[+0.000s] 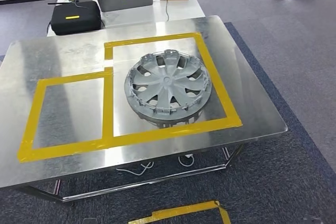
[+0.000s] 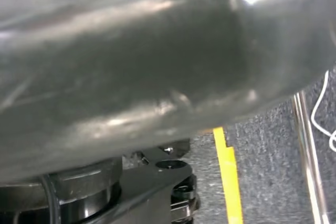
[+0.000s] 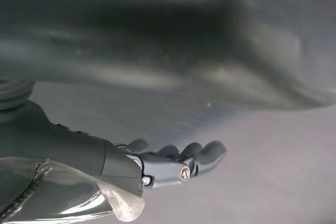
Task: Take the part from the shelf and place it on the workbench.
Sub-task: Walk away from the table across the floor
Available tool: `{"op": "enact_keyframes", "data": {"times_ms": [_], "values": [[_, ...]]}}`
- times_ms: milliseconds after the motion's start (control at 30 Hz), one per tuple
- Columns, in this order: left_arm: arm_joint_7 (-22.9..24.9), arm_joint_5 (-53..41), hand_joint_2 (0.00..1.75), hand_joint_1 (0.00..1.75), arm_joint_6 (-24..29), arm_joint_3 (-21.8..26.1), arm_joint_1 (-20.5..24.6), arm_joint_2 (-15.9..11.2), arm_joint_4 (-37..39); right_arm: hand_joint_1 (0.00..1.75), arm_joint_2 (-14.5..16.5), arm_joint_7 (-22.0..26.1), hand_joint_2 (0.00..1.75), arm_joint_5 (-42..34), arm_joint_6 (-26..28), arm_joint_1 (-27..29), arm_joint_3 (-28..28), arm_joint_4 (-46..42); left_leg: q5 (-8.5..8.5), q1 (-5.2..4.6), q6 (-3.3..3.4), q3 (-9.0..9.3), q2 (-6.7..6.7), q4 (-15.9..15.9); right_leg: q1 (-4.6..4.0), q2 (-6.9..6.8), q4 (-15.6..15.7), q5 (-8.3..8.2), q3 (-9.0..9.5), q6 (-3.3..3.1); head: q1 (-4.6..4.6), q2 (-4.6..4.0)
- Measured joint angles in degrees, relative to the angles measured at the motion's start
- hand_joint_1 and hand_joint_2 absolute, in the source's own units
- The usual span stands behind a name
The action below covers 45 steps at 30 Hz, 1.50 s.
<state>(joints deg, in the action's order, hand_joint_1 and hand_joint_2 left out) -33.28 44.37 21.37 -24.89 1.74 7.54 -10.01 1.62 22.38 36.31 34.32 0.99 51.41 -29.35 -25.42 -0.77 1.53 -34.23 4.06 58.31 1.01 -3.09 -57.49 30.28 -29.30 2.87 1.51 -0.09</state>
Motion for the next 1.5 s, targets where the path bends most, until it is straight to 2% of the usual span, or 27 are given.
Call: {"op": "enact_keyframes", "data": {"times_ms": [33,100,167,233,267,333,433,500,567,600,667,733,767,800,833,900,933,1000,1067,1133,1200,1267,1300,1333,1367,1433,1500], "values": [[0.69,-0.04,0.0,0.0,0.46,-0.07,0.06,0.09,0.06,0.0,0.53,-3.63,0.0,1.91,-0.61,-0.21,0.6,2.61,-0.01,0.04,-0.33,0.03,0.52,0.18,-0.05,0.58,0.03,-0.07,-0.49,-0.53,0.06,0.0],[1.87,-0.1,0.0,0.0,1.44,-0.26,0.13,0.33,0.15,0.0,1.78,-8.88,0.0,5.13,-2.98,-0.48,0.98,6.79,-1.59,0.32,-1.25,-0.38,-0.26,1.31,0.02,1.57,0.1,-0.48,-1.27,-1.63,0.1,0.0],[2.58,-0.28,0.0,0.0,2.3,-0.47,0.05,0.56,0.26,0.0,3.0,-11.12,0.0,7.14,-5.35,-0.83,1.06,9.64,-6.31,0.52,-2.01,-1.71,-2.4,5.88,0.03,2.45,0.11,-1.38,-2.14,-2.5,0.14,0.0],[2.95,-0.67,0.0,0.0,3.02,-0.79,-0.03,0.73,0.39,0.0,4.21,-11.44,0.0,8.29,-6.56,-1.3,1.04,11.57,-11.13,0.52,-2.02,-3.16,-3.34,12.7,-0.23,3.63,0.02,-2.43,-3.25,-2.88,0.14,0.0],[3.08,-0.91,0.0,0.0,3.33,-1.0,-0.04,0.8,0.46,0.0,4.79,-11.23,0.0,8.69,-6.94,-1.47,1.02,12.36,-12.15,0.49,-1.82,-3.14,-3.41,14.77,-0.43,4.25,-0.03,-2.96,-3.9,-2.96,0.14,0.0],[3.27,-1.32,0.0,0.0,3.88,-1.48,-0.03,0.94,0.52,0.0,5.75,-10.37,0.0,9.18,-7.95,-1.64,0.98,13.53,-10.79,0.31,-0.94,-0.32,-3.64,12.72,-0.93,5.53,-0.12,-3.92,-5.09,-3.06,0.11,0.0],[3.84,-1.89,0.0,0.0,4.66,-2.27,0.12,1.18,0.67,0.0,6.99,-9.19,0.0,9.94,-9.95,-2.07,0.67,14.74,-7.12,-0.4,1.52,7.2,-6.58,0.86,-1.34,7.44,-0.07,-5.38,-6.34,-2.96,0.01,0.0],[4.12,-2.11,0.0,0.0,5.17,-2.73,0.25,1.42,0.89,0.0,7.62,-9.14,0.0,10.25,-10.73,-2.33,0.3,15.34,-6.52,-0.89,2.22,8.74,-7.91,-2.36,-0.96,8.39,0.16,-6.42,-6.77,-2.42,0.04,0.0],[4.18,-2.09,0.0,0.0,5.64,-3.06,0.29,1.71,1.04,0.0,7.85,-9.67,0.0,10.26,-10.93,-2.33,0.11,15.77,-5.34,-0.97,2.17,8.56,-6.96,-3.03,-0.7,9.21,0.38,-7.23,-7.03,-1.75,0.19,0.0],[4.22,-1.98,0.0,0.0,5.88,-3.17,0.33,1.82,1.1,0.0,7.92,-9.97,0.0,10.23,-10.93,-2.26,0.08,15.93,-4.66,-0.81,2.18,8.35,-6.3,-3.55,-0.77,8.71,0.05,-6.68,-7.42,-1.51,0.15,0.0],[4.29,-1.74,0.0,0.0,6.23,-3.29,0.28,2.06,1.2,0.0,7.95,-10.45,0.0,10.16,-11.11,-2.24,0.06,16.2,-3.24,-0.3,2.25,7.43,-4.72,-4.42,-0.81,6.34,-3.46,-2.24,-8.97,-0.9,-0.27,0.0],[4.43,-1.49,0.0,0.0,6.44,-3.33,0.13,2.25,1.32,0.0,7.98,-10.59,0.0,10.11,-11.46,-2.43,0.06,16.36,-2.29,-0.25,2.21,6.09,-3.06,-4.42,-0.41,4.11,-10.33,3.53,-10.7,0.07,-0.67,0.0],[4.64,-1.33,0.0,0.0,6.56,-3.33,0.11,2.3,1.37,0.0,7.99,-10.57,0.0,10.09,-11.65,-2.53,0.06,16.4,-1.83,-0.19,2.0,5.39,-2.1,-4.3,-0.06,3.65,-13.63,4.58,-11.05,0.58,-0.68,0.0],[4.86,-1.21,0.0,0.0,6.68,-3.34,0.15,2.35,1.42,0.0,7.99,-10.55,0.0,10.06,-11.8,-2.61,0.06,16.42,-1.39,-0.09,1.8,4.6,-1.13,-4.07,0.3,3.35,-15.74,4.01,-10.8,1.1,-0.67,0.0],[5.11,-1.11,0.0,0.0,6.8,-3.34,0.23,2.42,1.46,0.0,7.99,-10.48,0.0,10.03,-11.98,-2.66,0.06,16.43,-1.03,0.09,1.55,3.74,-0.21,-3.67,0.67,3.06,-16.2,2.27,-9.75,1.64,-0.67,0.0],[5.35,-0.98,0.0,0.0,6.97,-3.34,0.48,2.59,1.51,0.0,8.03,-10.16,0.0,10.01,-12.27,-2.71,0.06,16.44,-0.67,0.45,0.91,2.08,1.28,-2.26,1.44,1.49,-11.46,-0.94,-4.84,2.79,-0.7,0.0],[5.38,-0.85,0.0,0.0,7.03,-3.34,0.58,2.71,1.52,0.0,8.13,-9.94,0.0,10.04,-12.4,-2.83,0.05,16.44,-0.68,0.55,0.51,1.3,1.86,-1.26,1.56,0.21,-7.37,-0.96,-1.58,3.19,-0.85,0.0],[5.28,-0.53,0.0,0.0,7.2,-3.34,0.76,2.79,1.57,0.0,8.3,-9.63,0.0,10.11,-12.5,-3.18,0.03,16.5,-0.54,0.48,-0.32,0.2,2.95,0.53,1.47,-1.32,-1.24,1.15,2.24,2.61,-0.97,0.0],[5.16,-0.28,0.0,0.0,7.32,-3.34,0.83,2.84,1.62,0.0,8.31,-9.61,0.0,10.13,-12.49,-3.17,0.03,16.56,-0.07,0.62,-0.99,-0.42,3.89,1.31,1.17,-0.46,0.04,2.07,1.94,0.99,-0.9,0.0],[5.11,-0.12,0.0,0.0,7.36,-3.36,0.78,2.88,1.67,0.0,8.3,-9.8,0.0,10.11,-12.45,-2.86,0.05,16.59,-2.04,1.1,-1.69,-0.8,2.06,2.53,1.06,0.48,-0.07,1.34,0.79,-0.25,-0.84,0.0],[5.08,-0.09,0.0,0.0,7.42,-3.37,0.64,2.86,1.78,0.0,8.32,-10.03,0.0,10.12,-12.4,-2.8,0.11,16.61,-7.61,1.39,-2.13,-1.69,-1.52,7.28,0.89,1.51,-0.08,0.07,-0.53,-1.26,-0.73,0.0],[5.05,-0.09,0.0,0.0,7.46,-3.37,0.58,2.8,1.87,0.0,8.38,-10.27,0.0,10.17,-12.39,-2.88,0.13,16.63,-12.23,1.26,-1.96,-2.49,-3.21,13.83,0.48,2.94,-0.18,-1.48,-2.16,-1.74,-0.63,0.0],[5.04,-0.09,0.0,0.0,7.46,-3.37,0.6,2.78,1.9,0.0,8.4,-10.38,0.0,10.18,-12.4,-2.87,0.13,16.65,-12.73,1.12,-1.69,-2.17,-3.46,15.63,0.26,3.7,-0.26,-2.27,-3.02,-1.84,-0.63,0.0],[5.03,-0.1,0.0,0.0,7.47,-3.39,0.62,2.78,1.9,0.0,8.41,-10.47,0.0,10.16,-12.42,-2.83,0.14,16.67,-11.95,0.94,-1.29,-1.0,-3.6,15.49,0.05,4.47,-0.34,-3.01,-3.98,-1.89,-0.63,0.0],[5.02,-0.11,0.0,0.0,7.47,-3.42,0.64,2.78,1.9,0.0,8.41,-10.51,0.0,10.14,-12.43,-2.8,0.15,16.69,-10.31,0.73,-0.78,1.0,-3.85,13.35,-0.14,5.23,-0.41,-3.7,-4.82,-1.92,-0.64,0.0],[5.02,-0.25,0.0,0.0,7.48,-3.56,0.72,2.76,1.95,0.0,8.59,-10.67,0.0,10.08,-12.74,-2.88,0.18,16.73,-7.59,0.22,0.8,6.37,-6.25,5.31,-0.42,6.7,-0.47,-5.06,-6.21,-1.8,-0.68,0.0],[5.05,-0.54,0.0,0.0,7.46,-3.84,0.93,2.81,2.08,0.0,8.91,-11.23,0.0,10.04,-13.31,-3.25,0.21,16.8,-7.23,-0.11,1.87,9.75,-8.77,-1.0,-0.36,8.03,-0.27,-6.53,-7.17,-1.32,-0.68,0.0]]}}
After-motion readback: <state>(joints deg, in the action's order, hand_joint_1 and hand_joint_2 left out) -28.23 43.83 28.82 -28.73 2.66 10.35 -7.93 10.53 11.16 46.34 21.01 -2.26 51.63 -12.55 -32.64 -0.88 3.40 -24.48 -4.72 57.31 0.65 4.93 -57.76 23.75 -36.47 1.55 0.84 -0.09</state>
